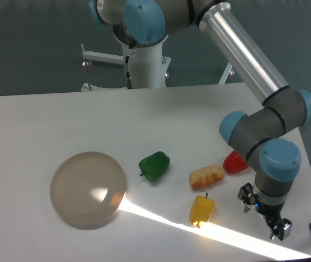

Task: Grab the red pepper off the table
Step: 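Move the gripper over the small red pepper and lower it, then lower the open gripper around the red pepper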

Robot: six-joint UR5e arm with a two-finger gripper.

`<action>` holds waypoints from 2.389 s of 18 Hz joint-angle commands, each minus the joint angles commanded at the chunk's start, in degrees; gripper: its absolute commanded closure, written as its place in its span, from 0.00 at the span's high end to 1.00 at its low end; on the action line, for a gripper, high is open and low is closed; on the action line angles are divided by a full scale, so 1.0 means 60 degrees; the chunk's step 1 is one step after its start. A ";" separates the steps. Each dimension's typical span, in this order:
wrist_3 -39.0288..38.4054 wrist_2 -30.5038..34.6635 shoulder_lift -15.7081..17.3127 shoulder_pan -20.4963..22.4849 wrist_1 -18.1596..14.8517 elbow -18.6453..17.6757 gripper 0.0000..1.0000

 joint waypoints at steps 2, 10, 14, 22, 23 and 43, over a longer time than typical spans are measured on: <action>-0.0395 -0.0015 0.0380 -0.0044 -0.0029 -0.0483 1.00; -0.0588 -0.0029 0.2211 0.0395 -0.0132 -0.3090 1.00; 0.0260 -0.0015 0.2915 0.0600 -0.0117 -0.4146 1.00; 0.1331 0.0601 0.3195 0.0703 0.0131 -0.5056 1.00; 0.1375 0.0630 0.3195 0.0703 0.0132 -0.5056 1.00; 0.2020 0.1157 0.3078 0.0732 0.1377 -0.6008 1.00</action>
